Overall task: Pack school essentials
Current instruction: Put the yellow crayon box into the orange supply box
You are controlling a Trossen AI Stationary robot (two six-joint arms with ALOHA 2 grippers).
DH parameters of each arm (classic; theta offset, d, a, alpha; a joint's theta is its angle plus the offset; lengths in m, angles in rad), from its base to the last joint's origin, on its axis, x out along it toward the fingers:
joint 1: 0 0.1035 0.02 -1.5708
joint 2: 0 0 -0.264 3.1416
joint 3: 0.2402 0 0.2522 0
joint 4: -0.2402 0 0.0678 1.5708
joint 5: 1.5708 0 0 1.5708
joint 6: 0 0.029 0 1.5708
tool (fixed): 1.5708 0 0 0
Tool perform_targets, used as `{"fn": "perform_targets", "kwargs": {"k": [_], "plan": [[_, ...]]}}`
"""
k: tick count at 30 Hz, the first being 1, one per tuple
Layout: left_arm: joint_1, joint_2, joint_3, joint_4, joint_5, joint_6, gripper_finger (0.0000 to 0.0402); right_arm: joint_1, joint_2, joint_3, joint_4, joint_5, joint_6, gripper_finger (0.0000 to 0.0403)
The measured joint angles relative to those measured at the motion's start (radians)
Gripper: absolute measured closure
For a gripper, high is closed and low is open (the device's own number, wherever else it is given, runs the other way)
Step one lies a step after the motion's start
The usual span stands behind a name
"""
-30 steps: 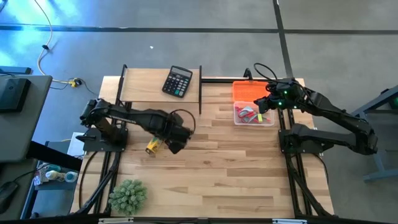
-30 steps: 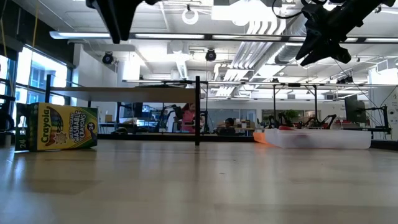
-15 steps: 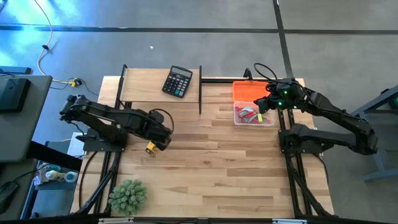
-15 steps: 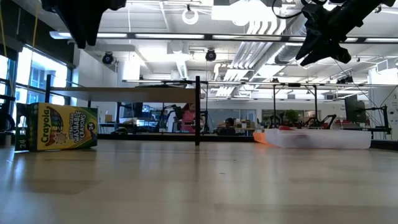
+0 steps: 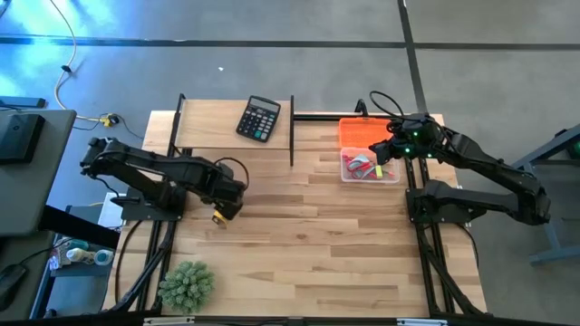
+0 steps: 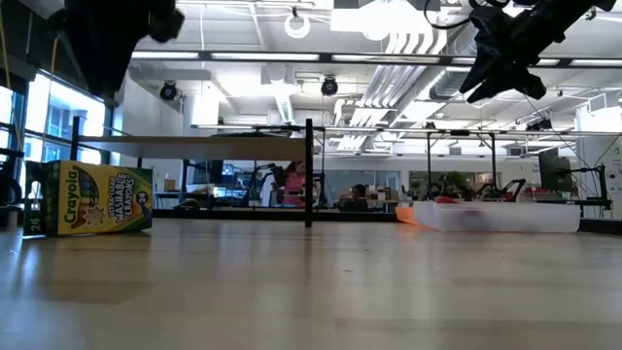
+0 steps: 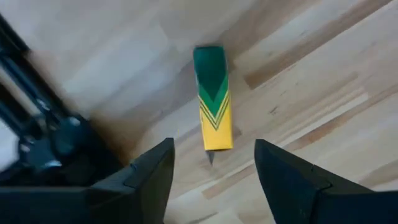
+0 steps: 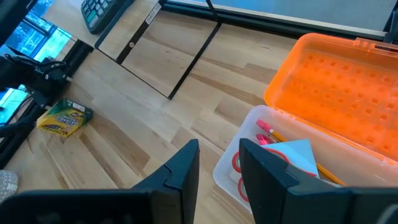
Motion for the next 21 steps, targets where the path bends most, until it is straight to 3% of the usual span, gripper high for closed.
{"fn": "perform_targets", "kwargs": {"k": [3,7,21], "plan": [[0.018,0.002,-0.083,0.117,0.072,-0.002,0.0178,0.0,0.0,0.0,0.0,-0.01,0.0,0.03],[0.032,0.002,-0.162,0.243,0.086,-0.027,0.0178,0.0,0.0,0.0,0.0,-0.016,0.0,0.03],[0.075,0.012,-0.253,0.299,0.052,-0.07,0.0181,0.0,0.0,0.0,0.0,-0.018,-0.019,0.03]]}}
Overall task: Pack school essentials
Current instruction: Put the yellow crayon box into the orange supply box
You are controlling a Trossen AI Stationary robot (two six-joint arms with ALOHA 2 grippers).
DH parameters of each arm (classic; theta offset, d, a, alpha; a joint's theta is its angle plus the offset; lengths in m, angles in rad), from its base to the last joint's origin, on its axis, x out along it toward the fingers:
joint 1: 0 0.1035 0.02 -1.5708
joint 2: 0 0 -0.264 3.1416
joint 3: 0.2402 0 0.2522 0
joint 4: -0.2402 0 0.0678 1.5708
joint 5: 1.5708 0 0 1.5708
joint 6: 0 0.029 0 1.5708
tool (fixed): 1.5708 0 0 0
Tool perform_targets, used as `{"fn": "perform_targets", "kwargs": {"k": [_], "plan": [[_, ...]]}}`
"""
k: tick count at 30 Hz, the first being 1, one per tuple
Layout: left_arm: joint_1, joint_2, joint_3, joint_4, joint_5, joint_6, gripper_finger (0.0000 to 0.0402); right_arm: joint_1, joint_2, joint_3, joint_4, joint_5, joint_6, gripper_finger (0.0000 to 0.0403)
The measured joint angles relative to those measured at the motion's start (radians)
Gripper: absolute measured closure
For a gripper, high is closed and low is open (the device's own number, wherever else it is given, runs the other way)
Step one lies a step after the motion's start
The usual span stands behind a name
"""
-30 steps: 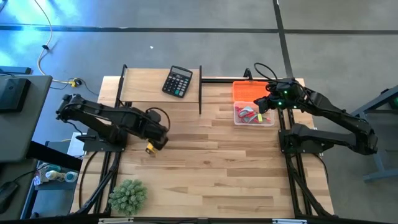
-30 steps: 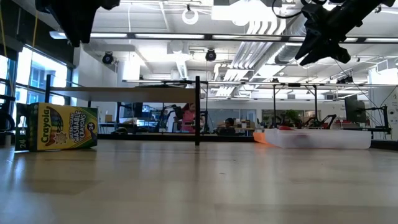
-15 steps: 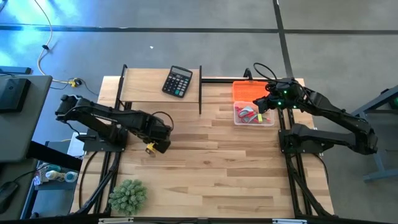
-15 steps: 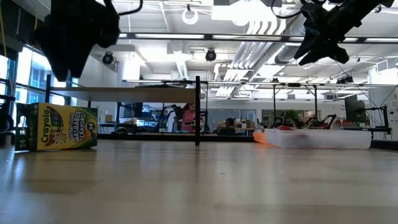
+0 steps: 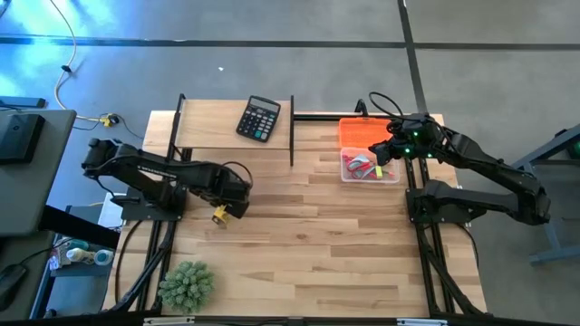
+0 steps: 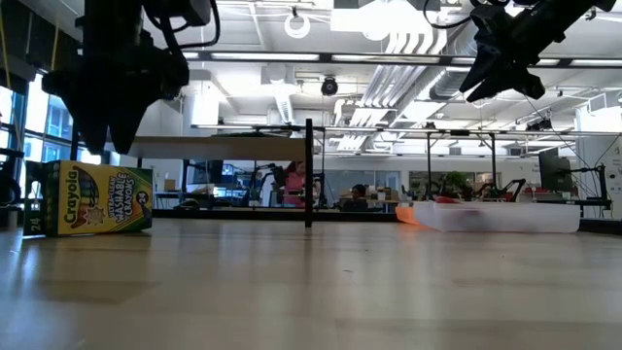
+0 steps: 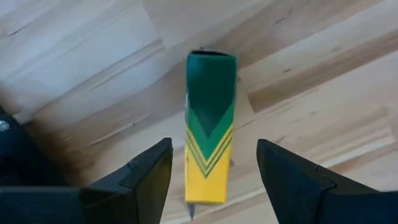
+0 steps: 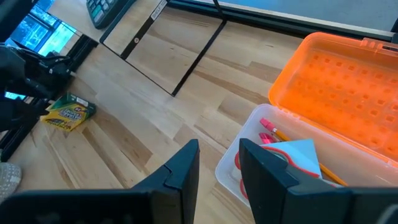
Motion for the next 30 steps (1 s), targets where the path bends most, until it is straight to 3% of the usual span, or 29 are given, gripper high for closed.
{"fn": "perform_targets", "kwargs": {"k": [17,30], "plan": [[0.044,0.029,-0.116,0.139,0.07,0.023,0.0189,0.0,0.0,0.0,0.0,0.0,0.003,0.03],[0.049,0.029,-0.151,0.227,0.134,0.026,0.028,0.0,0.0,0.0,0.0,0.0,0.0,0.03]]}}
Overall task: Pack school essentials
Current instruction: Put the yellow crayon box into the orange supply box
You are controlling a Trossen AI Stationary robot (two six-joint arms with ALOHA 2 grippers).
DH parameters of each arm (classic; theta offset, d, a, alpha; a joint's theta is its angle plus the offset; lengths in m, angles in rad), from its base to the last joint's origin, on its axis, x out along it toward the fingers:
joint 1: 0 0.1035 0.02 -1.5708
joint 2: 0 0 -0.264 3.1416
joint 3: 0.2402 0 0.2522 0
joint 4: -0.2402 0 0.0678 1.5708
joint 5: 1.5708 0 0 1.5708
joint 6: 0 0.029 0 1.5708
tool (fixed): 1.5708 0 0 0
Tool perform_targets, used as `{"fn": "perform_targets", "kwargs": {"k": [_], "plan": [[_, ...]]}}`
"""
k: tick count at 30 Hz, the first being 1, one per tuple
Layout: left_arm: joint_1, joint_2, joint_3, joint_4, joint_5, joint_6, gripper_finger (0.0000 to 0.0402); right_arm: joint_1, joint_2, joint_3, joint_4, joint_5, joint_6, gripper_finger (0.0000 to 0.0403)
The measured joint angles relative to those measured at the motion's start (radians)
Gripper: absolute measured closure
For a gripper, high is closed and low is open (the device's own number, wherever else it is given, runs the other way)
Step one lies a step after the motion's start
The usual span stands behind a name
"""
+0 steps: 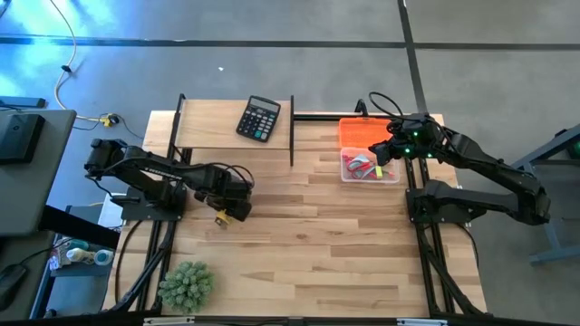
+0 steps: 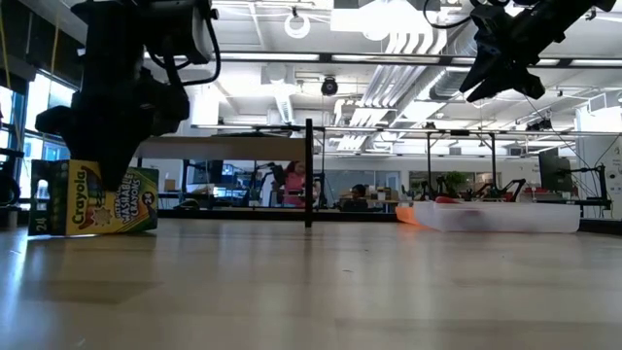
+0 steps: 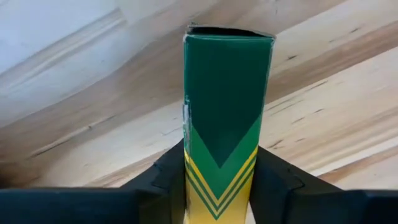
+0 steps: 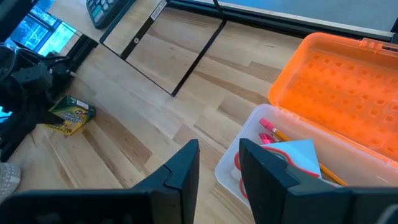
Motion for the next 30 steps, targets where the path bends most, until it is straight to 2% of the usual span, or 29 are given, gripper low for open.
{"fn": "perform_targets", "kwargs": {"k": [10,13,17,22,30], "plan": [[0.0,0.0,0.0,0.108,0.039,0.027,0.031,0.0,0.0,0.0,0.0,-0.004,-0.016,0.03],[0.0,0.0,0.0,0.192,0.067,0.033,0.0309,0.0,0.0,0.0,0.001,-0.064,-0.055,0.03],[0.0,0.0,0.0,0.356,0.077,0.045,0.0308,0.0,0.0,0.0,0.015,-0.171,-0.077,0.03],[0.003,0.0,0.0,0.642,0.077,0.045,0.0308,0.0,0.0,0.0,0.053,-0.284,-0.086,0.03],[0.042,0.0,0.001,1.032,0.06,0.056,0.0307,0.0,0.0,0.0,0.204,-0.324,-0.054,0.0297]]}}
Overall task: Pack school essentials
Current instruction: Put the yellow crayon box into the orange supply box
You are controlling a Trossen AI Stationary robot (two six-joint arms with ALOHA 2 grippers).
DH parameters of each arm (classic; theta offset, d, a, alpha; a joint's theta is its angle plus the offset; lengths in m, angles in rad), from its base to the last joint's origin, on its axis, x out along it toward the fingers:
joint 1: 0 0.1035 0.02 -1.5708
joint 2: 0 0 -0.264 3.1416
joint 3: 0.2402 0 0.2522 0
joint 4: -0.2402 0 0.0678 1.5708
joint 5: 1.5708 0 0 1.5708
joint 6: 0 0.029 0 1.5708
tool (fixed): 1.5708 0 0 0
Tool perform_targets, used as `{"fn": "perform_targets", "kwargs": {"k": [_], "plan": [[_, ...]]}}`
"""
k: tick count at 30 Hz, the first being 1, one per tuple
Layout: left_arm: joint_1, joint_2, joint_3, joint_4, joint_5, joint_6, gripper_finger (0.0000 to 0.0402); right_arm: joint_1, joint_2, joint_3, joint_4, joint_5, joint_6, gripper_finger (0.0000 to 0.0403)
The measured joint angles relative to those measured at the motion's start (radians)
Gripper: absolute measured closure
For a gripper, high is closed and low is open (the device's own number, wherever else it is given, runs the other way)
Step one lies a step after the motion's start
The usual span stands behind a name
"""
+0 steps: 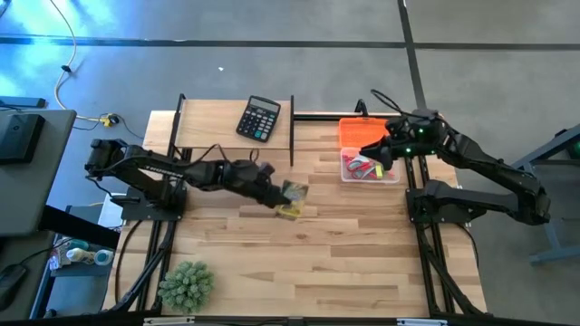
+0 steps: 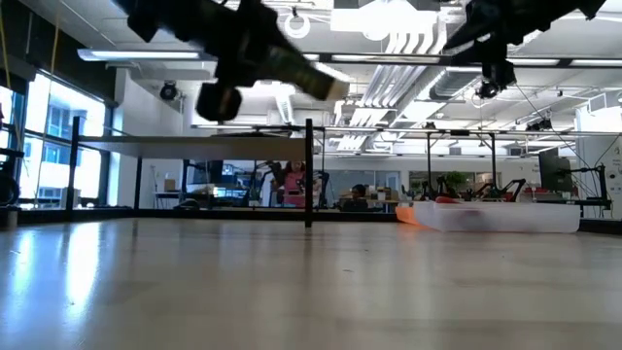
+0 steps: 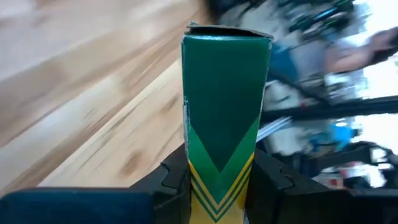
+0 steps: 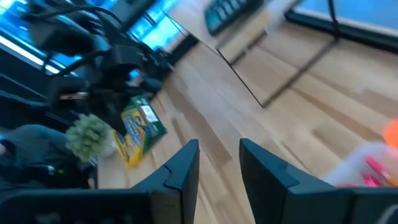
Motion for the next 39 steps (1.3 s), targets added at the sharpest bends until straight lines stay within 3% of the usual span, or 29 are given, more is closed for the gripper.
{"fn": "perform_targets", "kwargs": {"k": [6,16,39], "plan": [[0.031,0.0,0.0,0.188,-0.014,0.016,0.0307,0.019,0.0,0.0,0.144,-0.013,0.05,0.0265],[0.051,0.0,0.001,0.305,-0.057,0.099,0.0307,0.102,0.057,0.0,0.417,-0.013,0.258,0.0196],[0.051,0.0,0.001,0.452,-0.067,0.309,0.0307,0.326,0.314,0.0,0.695,0.102,0.287,0.0194]]}}
